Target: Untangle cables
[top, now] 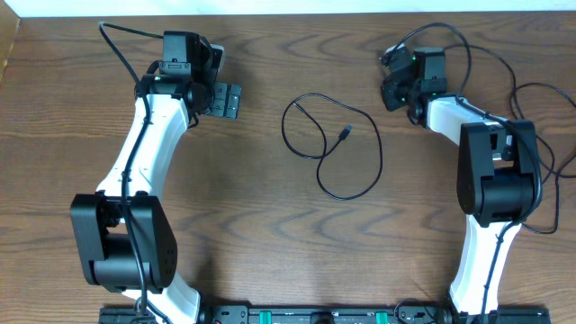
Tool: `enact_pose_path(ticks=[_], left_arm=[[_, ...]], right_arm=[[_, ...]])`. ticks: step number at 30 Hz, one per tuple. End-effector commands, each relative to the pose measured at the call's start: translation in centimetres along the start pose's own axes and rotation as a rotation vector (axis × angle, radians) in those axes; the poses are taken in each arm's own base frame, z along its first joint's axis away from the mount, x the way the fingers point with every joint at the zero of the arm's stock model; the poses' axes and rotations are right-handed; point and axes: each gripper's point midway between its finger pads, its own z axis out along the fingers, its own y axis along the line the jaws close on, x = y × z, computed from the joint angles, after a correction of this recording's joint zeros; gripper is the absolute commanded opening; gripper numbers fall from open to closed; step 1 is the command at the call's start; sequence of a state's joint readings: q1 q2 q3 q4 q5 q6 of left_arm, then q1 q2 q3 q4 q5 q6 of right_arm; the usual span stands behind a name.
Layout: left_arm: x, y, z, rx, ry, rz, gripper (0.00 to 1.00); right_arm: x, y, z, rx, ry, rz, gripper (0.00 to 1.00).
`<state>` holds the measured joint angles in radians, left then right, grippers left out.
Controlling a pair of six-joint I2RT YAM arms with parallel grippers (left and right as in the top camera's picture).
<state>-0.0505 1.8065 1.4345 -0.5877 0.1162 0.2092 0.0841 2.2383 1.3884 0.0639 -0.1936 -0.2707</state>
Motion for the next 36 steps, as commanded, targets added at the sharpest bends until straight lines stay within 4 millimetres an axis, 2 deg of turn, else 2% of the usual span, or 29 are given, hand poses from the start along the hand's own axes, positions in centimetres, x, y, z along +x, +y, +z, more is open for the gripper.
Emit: enact_pose_path(ticks=[1,3,6,8,9,11,14,17,20,22,23,26,33,36], left_arm=[[0.4,0.0,0.2,-0.006,0.013,-0.005,0.98],[0.4,0.0,0.2,-0.006,0.013,-0.005,0.98],[0.4,0.0,0.2,-0.006,0.013,-0.005,0.98],[0.4,0.0,0.2,-0.006,0.013,-0.005,0.98],[0.4,0.0,0.2,-0.006,0.013,-0.005,0.98],[0.4,0.0,0.2,-0.006,0.013,-0.005,0.98],[0.4,0.0,0.2,-0.006,0.013,-0.005,0.98],[0.4,0.0,0.2,-0.006,0.013,-0.005,0.98],[0.4,0.0,0.2,-0.006,0.013,-0.005,0.98],[0.4,0.0,0.2,-0.006,0.013,-0.005,0.98],[0.4,0.0,0.2,-0.006,0.013,-0.005,0.98],[0.4,0.0,0.2,-0.006,0.013,-0.005,0.98],[0.4,0.0,0.2,-0.006,0.013,-0.005,0.98],[0.4,0.0,0.2,-0.006,0.013,-0.005,0.98]], right_arm=[[0.7,-2.5,-0.8,0.091,0.036,0.113,0.01],[-0.3,-3.1,-1.8,0.102,0.015,0.149,0.01],[-2.9,-4.6,-5.4,0.132,-0.027,0.232,0.01],[-4.5,-5.8,-8.3,0.153,-0.059,0.307,0.01],[-5.3,-6.7,-10.6,0.169,-0.076,0.379,0.01],[-5.6,-7.8,-13.3,0.189,-0.08,0.467,0.01],[-4.9,-9.1,-17.0,0.219,-0.059,0.59,0.01],[-3.8,-10.4,-19.8,0.252,-0.037,0.693,0.01],[-1.6,-12.2,-22.4,0.311,-0.001,0.813,0.01],[0.4,-13.5,-23.6,0.363,0.034,0.896,0.01],[2.2,-14.7,-24.4,0.396,0.061,0.984,0.01],[5.2,-16.7,-26.2,0.455,0.088,1.134,0.01],[9.5,-20.9,-29.7,0.56,0.081,1.267,0.01],[12.1,-23.0,-32.1,0.634,0.076,1.33,0.01]])
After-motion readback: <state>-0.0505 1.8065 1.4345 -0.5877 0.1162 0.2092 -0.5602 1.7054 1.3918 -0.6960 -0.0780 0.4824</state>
